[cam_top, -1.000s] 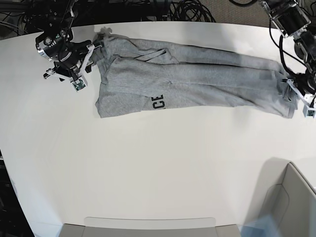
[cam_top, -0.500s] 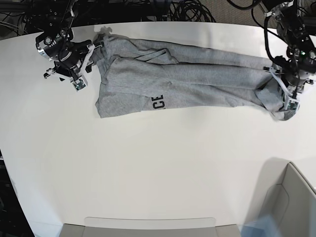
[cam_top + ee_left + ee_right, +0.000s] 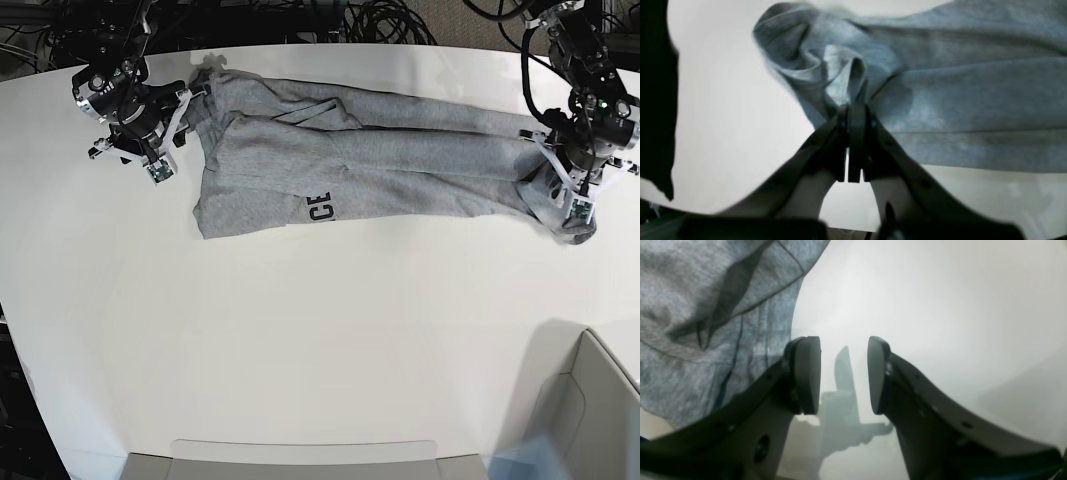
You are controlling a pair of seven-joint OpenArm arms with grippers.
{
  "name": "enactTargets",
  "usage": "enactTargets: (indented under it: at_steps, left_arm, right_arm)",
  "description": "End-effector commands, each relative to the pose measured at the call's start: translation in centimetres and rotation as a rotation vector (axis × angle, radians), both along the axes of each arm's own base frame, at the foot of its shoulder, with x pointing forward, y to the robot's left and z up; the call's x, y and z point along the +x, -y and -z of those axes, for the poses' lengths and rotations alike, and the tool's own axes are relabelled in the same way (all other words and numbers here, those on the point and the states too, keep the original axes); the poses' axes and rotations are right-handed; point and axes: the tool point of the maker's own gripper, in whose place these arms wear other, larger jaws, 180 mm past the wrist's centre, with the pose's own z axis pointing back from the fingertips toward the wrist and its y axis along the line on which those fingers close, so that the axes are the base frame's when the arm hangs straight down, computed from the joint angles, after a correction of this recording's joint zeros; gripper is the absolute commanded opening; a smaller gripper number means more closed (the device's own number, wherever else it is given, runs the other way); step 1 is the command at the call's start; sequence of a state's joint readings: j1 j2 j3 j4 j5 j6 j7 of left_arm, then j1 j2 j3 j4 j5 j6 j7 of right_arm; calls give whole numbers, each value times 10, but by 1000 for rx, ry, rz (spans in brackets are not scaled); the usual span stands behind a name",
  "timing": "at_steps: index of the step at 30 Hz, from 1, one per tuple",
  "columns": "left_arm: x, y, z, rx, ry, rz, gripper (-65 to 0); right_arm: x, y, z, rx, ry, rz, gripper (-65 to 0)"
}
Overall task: Fold the T-shirt properly
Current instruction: 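Move the left gripper inward along the shirt end, then lower the left gripper and grasp the shirt end fabric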
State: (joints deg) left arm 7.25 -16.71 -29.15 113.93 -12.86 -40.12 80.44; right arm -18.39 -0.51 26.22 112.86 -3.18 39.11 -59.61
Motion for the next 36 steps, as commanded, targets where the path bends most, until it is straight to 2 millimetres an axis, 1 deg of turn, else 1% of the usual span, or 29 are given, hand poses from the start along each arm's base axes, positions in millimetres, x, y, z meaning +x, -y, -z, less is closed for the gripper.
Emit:
enactTargets:
  at_steps: [1, 3, 6, 10, 14, 15, 17, 19, 20, 22, 25, 28, 34, 36]
  left_arm:
    - [12, -4, -9, 5, 37, 0, -650]
    - [18, -5, -1, -24, 23, -10, -650]
    - [21, -4, 8, -52, 6, -18, -650]
    - [27, 11, 14, -59, -14, 36, -650]
    - [29, 23, 21, -71, -24, 76, -650]
    - [31, 27, 24, -81, -23, 90, -650]
    - [31, 33, 38, -104, -55, 109, -650]
    - [30, 35, 47, -122, -74, 111, -650]
    - [31, 35, 48, -126, -72, 110, -627]
    - [34, 35, 46, -130, -48, 112, -559]
    - [40, 36, 43, -138, -7, 122, -485]
    - [46, 38, 40, -151, 31, 97, -474]
    - [47, 36, 40, -159, 44, 65, -473]
    - [46, 30, 40, -144, 47, 29, -472]
  right_arm:
    - [4, -2, -6, 1, 24, -21, -415]
    - [3, -2, -5, 1, 23, -21, -415]
    - [3, -2, -5, 1, 23, -21, -415]
    - [3, -2, -5, 1, 21, -21, -415]
    - [3, -2, -5, 1, 21, -21, -415]
    - [3, -1, -5, -1, 21, -21, -415]
    - [2, 0, -5, -2, 21, -18, -415]
    - [2, 0, -5, -4, 21, -17, -415]
    - [2, 0, -5, -4, 21, -17, -415]
    - [2, 0, -5, -4, 21, -17, -415]
    - [3, 0, -5, -3, 21, -19, -415]
    - [3, 0, -6, -3, 23, -19, -415]
    - [4, 0, -6, -3, 26, -20, -415]
    - [5, 0, -7, -3, 28, -20, -415]
